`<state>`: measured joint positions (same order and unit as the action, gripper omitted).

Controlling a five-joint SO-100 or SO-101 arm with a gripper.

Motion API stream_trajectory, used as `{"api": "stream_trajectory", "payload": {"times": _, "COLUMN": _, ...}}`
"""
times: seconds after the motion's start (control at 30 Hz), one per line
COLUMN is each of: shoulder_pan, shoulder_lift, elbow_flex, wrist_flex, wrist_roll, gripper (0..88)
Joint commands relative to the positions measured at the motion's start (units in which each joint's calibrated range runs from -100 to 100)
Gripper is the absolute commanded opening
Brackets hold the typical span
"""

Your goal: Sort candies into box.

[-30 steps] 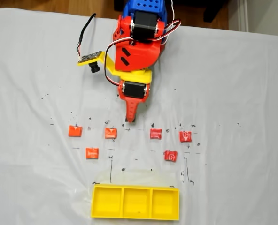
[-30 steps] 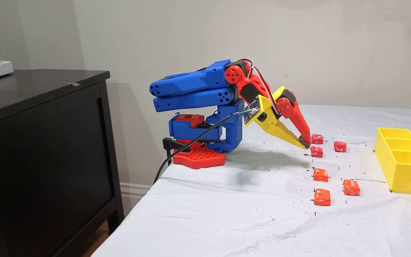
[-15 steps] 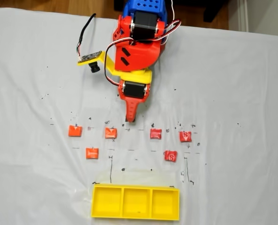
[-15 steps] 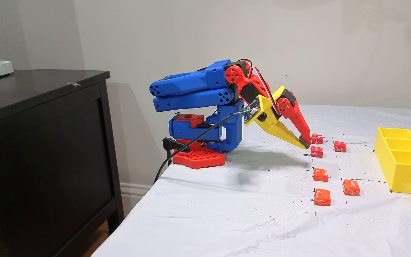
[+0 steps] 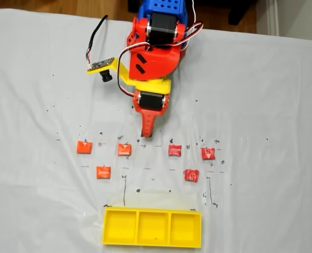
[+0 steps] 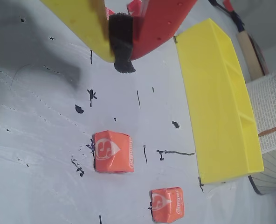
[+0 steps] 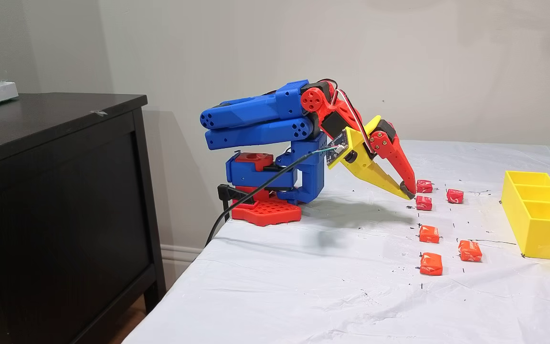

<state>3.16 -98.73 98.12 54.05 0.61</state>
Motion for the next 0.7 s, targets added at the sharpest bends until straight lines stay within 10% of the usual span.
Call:
{"api": "stream_trajectory", "payload": {"times": 0.0, "shoulder_pan": -0.44, "shoulder_lift": -0.25, "elbow_flex": -0.12, "wrist_flex": -1.04, "wrist_roll": 0.29, "gripper": 0.1}}
{"api": "stream_trajectory", "payload": {"times": 0.67, "shoulder_pan": 0.46, "shoulder_lift": 0.26, "elbow_flex": -12.05, "wrist_flex": 8.87, "wrist_roll": 0.00, "gripper": 0.0}}
